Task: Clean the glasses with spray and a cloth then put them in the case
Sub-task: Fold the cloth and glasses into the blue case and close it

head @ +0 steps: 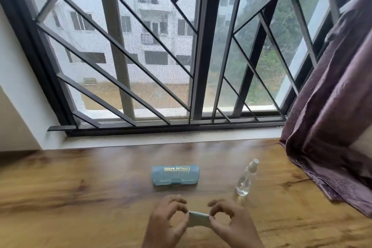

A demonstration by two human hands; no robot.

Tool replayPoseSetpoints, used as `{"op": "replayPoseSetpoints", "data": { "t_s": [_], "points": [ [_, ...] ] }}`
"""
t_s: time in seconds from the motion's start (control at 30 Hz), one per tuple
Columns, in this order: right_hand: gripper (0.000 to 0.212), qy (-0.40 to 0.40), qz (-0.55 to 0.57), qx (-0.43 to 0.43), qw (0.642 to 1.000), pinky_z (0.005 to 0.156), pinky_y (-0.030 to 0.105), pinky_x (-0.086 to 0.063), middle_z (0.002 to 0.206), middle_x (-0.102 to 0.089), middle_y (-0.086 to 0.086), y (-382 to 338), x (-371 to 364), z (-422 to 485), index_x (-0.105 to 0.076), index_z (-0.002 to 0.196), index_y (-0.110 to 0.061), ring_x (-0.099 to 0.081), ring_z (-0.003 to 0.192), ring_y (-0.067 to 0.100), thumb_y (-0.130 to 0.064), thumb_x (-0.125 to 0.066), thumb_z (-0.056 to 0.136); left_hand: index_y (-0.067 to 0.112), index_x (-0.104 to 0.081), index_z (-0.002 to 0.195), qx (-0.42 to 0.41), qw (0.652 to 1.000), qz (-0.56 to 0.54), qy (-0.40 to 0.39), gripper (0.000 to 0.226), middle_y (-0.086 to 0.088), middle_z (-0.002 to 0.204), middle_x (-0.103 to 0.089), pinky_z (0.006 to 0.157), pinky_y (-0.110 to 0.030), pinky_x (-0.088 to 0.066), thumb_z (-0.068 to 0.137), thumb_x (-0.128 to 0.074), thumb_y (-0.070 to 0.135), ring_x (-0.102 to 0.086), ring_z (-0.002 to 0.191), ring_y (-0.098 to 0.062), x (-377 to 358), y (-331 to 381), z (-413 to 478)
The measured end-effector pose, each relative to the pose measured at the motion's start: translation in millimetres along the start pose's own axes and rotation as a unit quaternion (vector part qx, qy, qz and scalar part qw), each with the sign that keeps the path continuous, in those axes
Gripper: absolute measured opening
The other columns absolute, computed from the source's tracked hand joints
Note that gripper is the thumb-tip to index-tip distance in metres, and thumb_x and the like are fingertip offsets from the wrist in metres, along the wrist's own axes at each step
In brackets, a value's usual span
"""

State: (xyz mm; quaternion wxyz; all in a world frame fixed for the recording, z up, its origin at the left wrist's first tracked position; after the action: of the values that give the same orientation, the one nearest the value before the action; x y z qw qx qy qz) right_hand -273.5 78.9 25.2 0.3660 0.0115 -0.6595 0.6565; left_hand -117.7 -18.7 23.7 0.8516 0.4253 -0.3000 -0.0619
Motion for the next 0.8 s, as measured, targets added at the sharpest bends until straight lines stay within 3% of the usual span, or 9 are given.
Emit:
{"op": "replayPoseSetpoints", "data": {
  "t_s": [0.07, 0.13, 0.23, 0.33, 0.4, 0.5, 0.57, 0.67, 0.8],
  "points": [
    [0.006, -0.037, 0.111, -0.068, 0.991, 0.064, 0.015, -0.048, 0.074, -0.073, -0.006, -2, -2, -2, -0.067, 0.058, -0.023, -0.063, 0.065, 0.004, -0.017, -0.068, 0.058, 0.024, -0.066, 0.065, 0.143, 0.977, -0.155, -0.003, 0.006, 0.007, 0.086, -0.073, 0.08, -0.015, -0.047, 0.063, -0.071, 0.027, -0.066, 0.091, -0.006, -1, -11, -3],
    [0.002, -0.051, 0.188, -0.108, 0.975, 0.052, 0.017, -0.043, 0.055, -0.064, 0.002, -7, -4, -5, -0.066, 0.058, -0.011, -0.055, 0.052, 0.009, -0.01, -0.067, 0.059, 0.012, -0.068, 0.061, 0.257, 0.928, -0.269, -0.007, 0.014, -0.007, 0.078, -0.073, 0.068, -0.022, -0.05, 0.058, -0.073, 0.024, -0.067, 0.075, -0.017, -6, -18, -10],
    [0.008, -0.054, 0.288, -0.173, 0.94, 0.049, 0.025, -0.048, 0.052, -0.055, 0.009, -4, -12, -12, -0.062, 0.063, -0.004, -0.053, 0.049, 0.017, -0.006, -0.068, 0.058, 0.007, -0.065, 0.062, 0.359, 0.863, -0.354, -0.015, 0.014, -0.014, 0.061, -0.061, 0.053, -0.03, -0.053, 0.069, -0.074, 0.015, -0.058, 0.056, -0.02, -14, -13, -20],
    [0.006, -0.054, 0.356, -0.216, 0.908, 0.05, 0.037, -0.055, 0.057, -0.056, 0.017, -3, -19, -20, -0.061, 0.066, 0.0, -0.057, 0.051, 0.024, 0.0, -0.067, 0.065, -0.004, -0.058, 0.074, 0.421, 0.806, -0.415, -0.004, 0.013, -0.013, 0.053, -0.057, 0.045, -0.036, -0.055, 0.087, -0.055, -0.004, -0.056, 0.042, -0.017, -22, -4, -30],
    [0.011, -0.045, 0.369, -0.236, 0.898, 0.049, 0.039, -0.055, 0.061, -0.058, 0.02, 0, -20, -24, -0.06, 0.069, 0.003, -0.06, 0.055, 0.028, 0.009, -0.063, 0.078, -0.006, -0.058, 0.081, 0.436, 0.795, -0.422, 0.003, 0.007, -0.012, 0.054, -0.056, 0.046, -0.038, -0.055, 0.087, -0.055, -0.003, -0.055, 0.038, -0.016, -24, -1, -34],
    [0.013, -0.025, 0.383, -0.263, 0.885, 0.048, 0.038, -0.055, 0.068, -0.058, 0.021, 4, -22, -27, -0.058, 0.074, 0.005, -0.06, 0.059, 0.029, 0.012, -0.054, 0.084, -0.006, -0.061, 0.088, 0.438, 0.802, -0.407, 0.009, 0.007, -0.02, 0.075, -0.059, 0.047, -0.035, -0.054, 0.081, -0.06, -0.008, -0.063, 0.054, -0.023, -23, -3, -36],
    [0.01, -0.015, 0.41, -0.29, 0.865, 0.049, 0.039, -0.055, 0.069, -0.059, 0.022, 6, -28, -28, -0.057, 0.077, 0.004, -0.061, 0.06, 0.03, 0.008, -0.054, 0.084, -0.007, -0.062, 0.087, 0.436, 0.803, -0.406, 0.021, 0.011, -0.02, 0.075, -0.058, 0.045, -0.032, -0.053, 0.078, -0.06, -0.014, -0.062, 0.058, -0.024, -23, -7, -36],
    [0.003, -0.027, 0.483, -0.328, 0.811, 0.048, 0.039, -0.056, 0.067, -0.062, 0.023, 2, -44, -31, -0.056, 0.081, 0.004, -0.064, 0.056, 0.033, 0.007, -0.057, 0.081, -0.007, -0.063, 0.086, 0.439, 0.802, -0.404, 0.025, 0.012, -0.018, 0.07, -0.058, 0.046, -0.031, -0.053, 0.078, -0.06, -0.015, -0.063, 0.06, -0.024, -25, -10, -33],
    [0.03, -0.056, 0.526, -0.361, 0.768, 0.042, 0.036, -0.054, 0.071, -0.062, 0.031, 0, -60, -29, -0.052, 0.093, 0.017, -0.065, 0.054, 0.04, 0.018, -0.057, 0.064, -0.007, -0.065, 0.084, 0.443, 0.799, -0.406, 0.035, 0.01, -0.018, 0.069, -0.06, 0.048, -0.033, -0.054, 0.078, -0.06, -0.014, -0.064, 0.062, -0.026, -26, -18, -31]
  ]
}}
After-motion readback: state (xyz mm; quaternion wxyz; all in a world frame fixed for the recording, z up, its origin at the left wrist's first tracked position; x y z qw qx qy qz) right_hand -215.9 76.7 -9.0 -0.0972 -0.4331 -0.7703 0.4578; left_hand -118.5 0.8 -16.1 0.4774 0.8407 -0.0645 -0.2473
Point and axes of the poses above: each hand's wrist, its own z-axis towards the middle knuckle, its own x-axis out of the back of the hand, y = z × x, the point moved 9 cm from there along z, towards the middle knuckle
